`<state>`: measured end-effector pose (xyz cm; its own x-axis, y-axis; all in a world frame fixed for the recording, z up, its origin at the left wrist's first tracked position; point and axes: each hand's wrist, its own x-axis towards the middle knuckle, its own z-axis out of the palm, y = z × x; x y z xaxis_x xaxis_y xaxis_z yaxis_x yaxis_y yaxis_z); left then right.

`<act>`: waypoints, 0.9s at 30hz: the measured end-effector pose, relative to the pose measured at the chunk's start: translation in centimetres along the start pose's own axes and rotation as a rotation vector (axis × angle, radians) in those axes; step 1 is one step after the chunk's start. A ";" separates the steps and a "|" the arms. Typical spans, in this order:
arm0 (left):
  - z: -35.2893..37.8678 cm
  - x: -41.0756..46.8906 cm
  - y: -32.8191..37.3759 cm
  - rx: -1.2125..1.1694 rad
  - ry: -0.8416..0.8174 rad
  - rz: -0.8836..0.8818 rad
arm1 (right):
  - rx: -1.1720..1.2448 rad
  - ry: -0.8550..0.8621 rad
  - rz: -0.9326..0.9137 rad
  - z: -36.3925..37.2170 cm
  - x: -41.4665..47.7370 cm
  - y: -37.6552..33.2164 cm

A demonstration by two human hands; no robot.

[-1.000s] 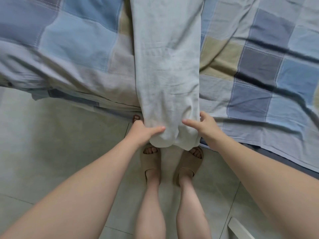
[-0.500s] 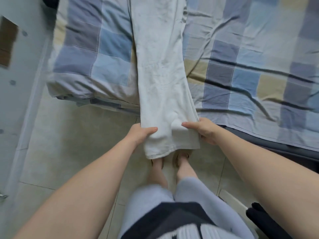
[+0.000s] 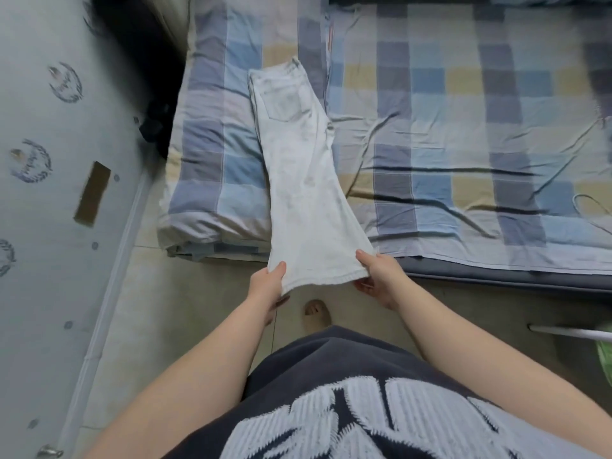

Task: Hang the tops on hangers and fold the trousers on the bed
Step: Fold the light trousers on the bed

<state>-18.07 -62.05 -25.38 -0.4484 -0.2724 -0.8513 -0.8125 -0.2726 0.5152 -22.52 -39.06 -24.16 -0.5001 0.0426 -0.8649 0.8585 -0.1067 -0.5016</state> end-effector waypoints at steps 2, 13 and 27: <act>-1.4 -1.0 -0.8 -0.012 0.012 0.011 | 0.012 -0.007 0.002 0.3 -1.3 1.6; -11.5 -7.9 -14.4 0.108 0.110 -0.042 | -0.024 -0.071 0.102 1.1 -10.5 17.9; -16.6 -11.2 -17.8 0.062 0.079 -0.065 | -0.055 -0.120 0.140 2.3 -14.7 21.9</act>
<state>7.64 -69.48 -23.33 -0.3650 -0.3288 -0.8710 -0.8617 -0.2351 0.4498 3.41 -44.29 -22.36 -0.3820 -0.0883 -0.9199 0.9241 -0.0489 -0.3790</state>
